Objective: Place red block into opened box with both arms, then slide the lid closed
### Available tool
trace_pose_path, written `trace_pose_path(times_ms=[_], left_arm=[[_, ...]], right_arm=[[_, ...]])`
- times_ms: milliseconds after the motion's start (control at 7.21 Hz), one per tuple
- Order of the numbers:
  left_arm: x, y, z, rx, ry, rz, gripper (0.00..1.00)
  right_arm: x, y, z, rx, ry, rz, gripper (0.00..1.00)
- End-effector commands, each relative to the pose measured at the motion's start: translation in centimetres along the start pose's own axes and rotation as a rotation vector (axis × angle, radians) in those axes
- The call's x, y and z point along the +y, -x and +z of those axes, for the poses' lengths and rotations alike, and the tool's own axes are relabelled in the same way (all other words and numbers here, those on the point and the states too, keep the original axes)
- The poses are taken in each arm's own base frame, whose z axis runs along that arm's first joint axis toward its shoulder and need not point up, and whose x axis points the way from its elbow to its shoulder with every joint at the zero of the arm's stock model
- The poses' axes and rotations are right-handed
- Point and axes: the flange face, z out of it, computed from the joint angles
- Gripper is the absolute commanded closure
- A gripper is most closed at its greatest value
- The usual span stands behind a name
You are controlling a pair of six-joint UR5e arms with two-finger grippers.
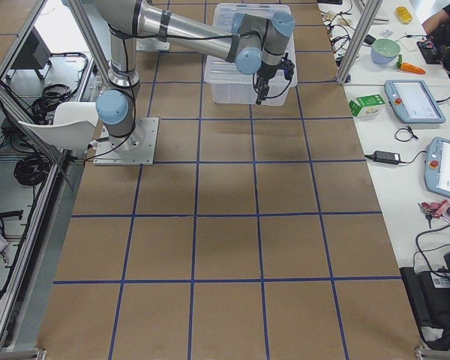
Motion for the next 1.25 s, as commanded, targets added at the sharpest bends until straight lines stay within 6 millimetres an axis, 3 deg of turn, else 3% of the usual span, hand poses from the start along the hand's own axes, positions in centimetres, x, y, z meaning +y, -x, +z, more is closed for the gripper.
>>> trace_pose_path(times_ms=[0,277,693,832,1109], left_arm=[[0.0,0.0,0.0,0.000,0.000,0.000,0.00],[0.0,0.0,0.1,0.000,0.002,0.000,0.00],[0.0,0.0,0.1,0.000,0.003,0.000,0.00],[0.0,0.0,0.1,0.000,0.003,0.000,0.00],[0.0,0.0,0.1,0.000,0.002,0.000,0.00]], right_arm=[[0.1,1.0,-0.1,0.002,-0.003,-0.014,0.00],[0.2,1.2,-0.1,0.001,-0.002,-0.019,0.00],[0.7,1.0,-1.9,0.006,-0.037,-0.025,0.00],[1.9,0.8,-4.2,0.005,-0.078,-0.028,0.00],[6.7,0.7,-8.9,0.011,-0.113,-0.013,0.00]])
